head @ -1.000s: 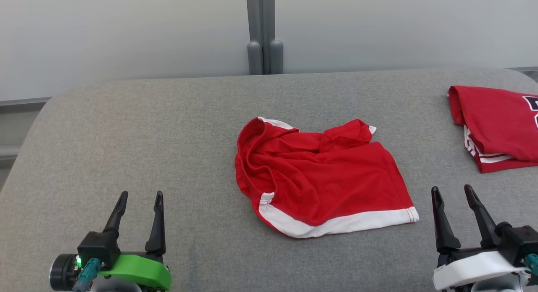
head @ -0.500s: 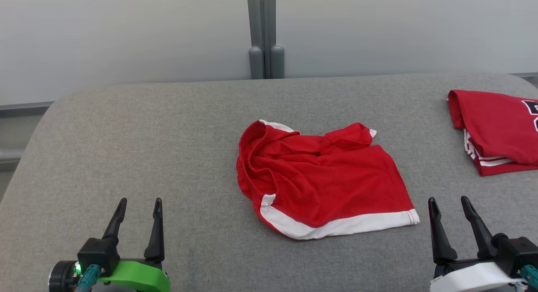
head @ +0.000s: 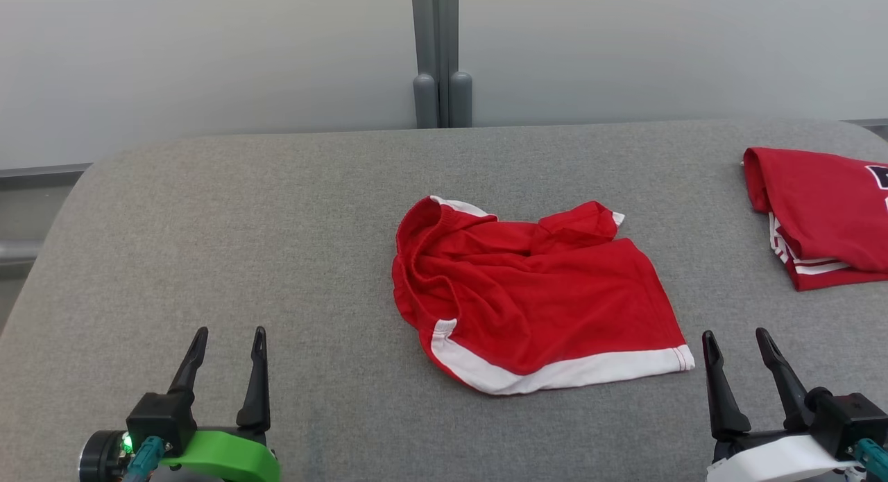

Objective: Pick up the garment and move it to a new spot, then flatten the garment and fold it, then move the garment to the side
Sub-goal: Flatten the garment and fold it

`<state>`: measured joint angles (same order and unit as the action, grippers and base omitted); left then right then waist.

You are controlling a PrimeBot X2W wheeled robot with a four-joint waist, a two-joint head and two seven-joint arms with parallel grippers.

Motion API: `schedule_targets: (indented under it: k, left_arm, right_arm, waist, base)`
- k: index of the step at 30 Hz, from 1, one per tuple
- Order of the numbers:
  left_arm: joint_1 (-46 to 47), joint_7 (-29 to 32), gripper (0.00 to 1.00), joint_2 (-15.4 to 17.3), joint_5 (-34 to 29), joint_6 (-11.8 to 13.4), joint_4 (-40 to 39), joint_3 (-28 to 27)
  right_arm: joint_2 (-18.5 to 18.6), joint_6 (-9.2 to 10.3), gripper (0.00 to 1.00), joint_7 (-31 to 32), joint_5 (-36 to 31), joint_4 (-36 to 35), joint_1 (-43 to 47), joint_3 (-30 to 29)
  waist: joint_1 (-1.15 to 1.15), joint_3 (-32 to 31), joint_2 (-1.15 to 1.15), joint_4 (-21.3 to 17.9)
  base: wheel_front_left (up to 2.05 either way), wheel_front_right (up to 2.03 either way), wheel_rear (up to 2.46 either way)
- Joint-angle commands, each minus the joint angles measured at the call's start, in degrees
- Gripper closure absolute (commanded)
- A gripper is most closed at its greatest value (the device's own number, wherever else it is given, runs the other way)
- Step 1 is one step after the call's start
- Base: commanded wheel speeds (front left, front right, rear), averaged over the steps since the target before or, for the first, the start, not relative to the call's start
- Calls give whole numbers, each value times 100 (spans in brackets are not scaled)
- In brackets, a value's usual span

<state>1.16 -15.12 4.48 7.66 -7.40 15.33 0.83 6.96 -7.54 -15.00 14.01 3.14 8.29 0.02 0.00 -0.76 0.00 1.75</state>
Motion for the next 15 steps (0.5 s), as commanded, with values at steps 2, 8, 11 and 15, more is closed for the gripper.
schedule_targets:
  k: [2, 8, 11, 15]
  left_arm:
    - [-48, 0, 0, 41, -9, -11, 12, -11]
    - [-22, 0, 0, 38, -12, -11, 18, -17]
    - [-30, 0, 0, 34, -12, -11, 16, -23]
    - [-50, 0, 0, 23, -19, -11, 0, -28]
  right_arm:
    - [6, 11, 0, -23, -2, 23, 11, 8]
    - [-3, 12, 0, -23, 1, 52, -8, 17]
    - [-6, 12, 0, -23, 3, 62, -6, 22]
    - [-8, 12, 0, -23, 1, 76, -8, 23]
  waist:
    - [0, 3, 0, -1]
    - [0, 7, 0, 2]
    - [0, 3, 0, 3]
    - [0, -2, 0, 1]
  base:
    - [0, 0, 0]
    - [0, 0, 0]
    - [0, 0, 0]
    - [0, 0, 0]
